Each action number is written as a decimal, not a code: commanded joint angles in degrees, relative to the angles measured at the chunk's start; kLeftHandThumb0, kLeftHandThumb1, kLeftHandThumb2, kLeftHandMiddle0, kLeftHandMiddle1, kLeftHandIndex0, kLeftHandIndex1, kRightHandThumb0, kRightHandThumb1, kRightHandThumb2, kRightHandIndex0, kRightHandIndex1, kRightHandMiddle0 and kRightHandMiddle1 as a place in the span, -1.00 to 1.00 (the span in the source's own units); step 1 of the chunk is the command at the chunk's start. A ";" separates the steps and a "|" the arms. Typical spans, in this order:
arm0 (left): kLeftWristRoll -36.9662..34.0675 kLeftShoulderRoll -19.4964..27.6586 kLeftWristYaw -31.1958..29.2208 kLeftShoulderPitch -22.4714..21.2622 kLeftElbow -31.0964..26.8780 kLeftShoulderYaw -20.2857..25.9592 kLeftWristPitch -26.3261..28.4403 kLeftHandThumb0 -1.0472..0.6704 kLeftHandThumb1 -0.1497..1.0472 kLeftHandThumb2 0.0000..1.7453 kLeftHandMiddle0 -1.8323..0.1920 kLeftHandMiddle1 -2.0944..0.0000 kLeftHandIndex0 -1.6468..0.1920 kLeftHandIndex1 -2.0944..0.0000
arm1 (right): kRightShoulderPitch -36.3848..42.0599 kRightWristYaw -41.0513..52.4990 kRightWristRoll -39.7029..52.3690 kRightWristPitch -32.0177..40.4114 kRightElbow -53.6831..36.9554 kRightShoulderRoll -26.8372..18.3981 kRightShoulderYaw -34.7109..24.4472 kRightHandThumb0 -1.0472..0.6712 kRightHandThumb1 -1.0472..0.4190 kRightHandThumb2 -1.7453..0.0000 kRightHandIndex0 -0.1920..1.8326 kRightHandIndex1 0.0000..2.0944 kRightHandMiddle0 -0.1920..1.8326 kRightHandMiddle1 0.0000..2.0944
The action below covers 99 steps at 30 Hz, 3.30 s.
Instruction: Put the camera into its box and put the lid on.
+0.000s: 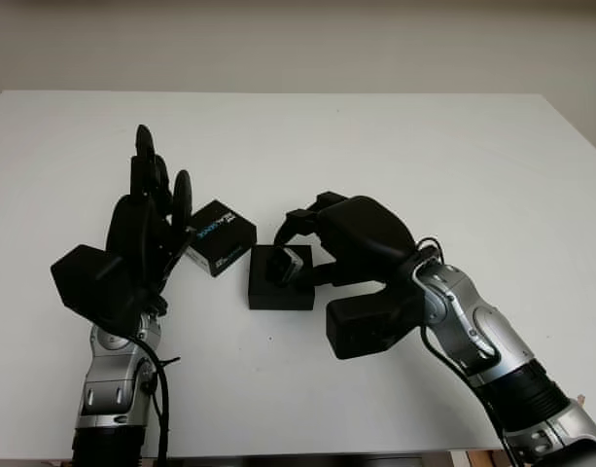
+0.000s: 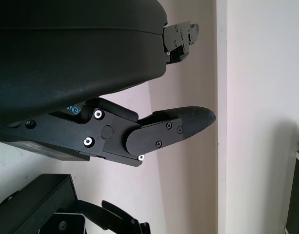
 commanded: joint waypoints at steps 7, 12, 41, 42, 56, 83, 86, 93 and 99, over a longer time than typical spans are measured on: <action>-0.11 -0.15 -0.05 -0.07 -0.34 -0.02 -0.43 -0.38 1.00 -0.29 1.00 0.95 1.00 1.00 | 1.26 1.63 2.71 -0.80 0.32 0.31 0.14 -0.22 -0.82 0.94 -0.66 -0.05 -0.29 -0.02; -0.26 -0.24 0.01 0.00 -0.47 -0.01 -0.25 -0.38 1.00 -0.30 1.00 0.95 1.00 1.00 | 1.18 1.53 2.79 -1.70 0.74 0.06 0.35 -0.22 -0.83 0.94 -0.64 -0.03 -0.28 0.10; 0.12 -0.15 0.40 0.31 -0.73 0.02 -0.34 -0.36 1.00 -0.29 0.99 0.95 1.00 0.98 | 1.03 -1.72 -3.16 -3.04 1.59 -0.09 1.21 -0.20 -0.80 0.94 -0.58 0.06 -0.39 0.51; 0.11 -0.14 0.35 0.30 -0.63 0.03 -0.49 -0.36 1.00 -0.29 0.99 0.95 1.00 0.98 | 1.16 -2.37 -2.69 -3.24 1.67 0.12 0.96 -0.19 -0.80 0.94 -0.58 0.07 -0.38 0.48; -0.12 0.13 0.07 0.23 -0.71 0.18 -0.18 -0.37 1.00 -0.31 0.99 0.95 1.00 0.98 | 0.12 -4.24 13.67 -3.72 2.09 5.26 -6.03 -0.16 -0.84 0.93 -0.74 0.28 -0.47 0.65; -0.08 0.35 -0.16 0.08 -0.72 0.20 0.17 -0.36 1.00 -0.30 1.00 0.95 1.00 1.00 | 2.08 3.75 28.35 11.97 0.77 11.17 -11.11 -0.21 -0.88 0.94 -0.75 -0.25 -0.51 0.59; 0.07 0.37 -0.22 0.10 -0.67 0.15 -0.03 -0.36 1.00 -0.30 1.00 0.95 1.00 1.00 | 2.33 4.87 30.42 14.09 0.34 11.56 -11.57 -0.23 -0.88 0.94 -0.70 -0.38 -0.49 0.57; -0.03 0.27 -0.20 0.20 -0.73 0.16 -0.01 -0.36 1.00 -0.30 1.00 0.95 1.00 1.00 | 2.92 8.40 35.77 19.73 -1.44 12.31 -12.43 -0.24 -0.87 0.94 -0.69 -0.43 -0.51 0.61; -0.41 0.11 -0.25 0.10 -0.34 0.36 -0.18 -0.35 1.00 -0.31 1.00 0.95 1.00 1.00 | 2.93 11.29 41.39 27.20 -3.48 13.00 -13.76 -0.23 -0.86 0.94 -0.69 -0.44 -0.52 0.67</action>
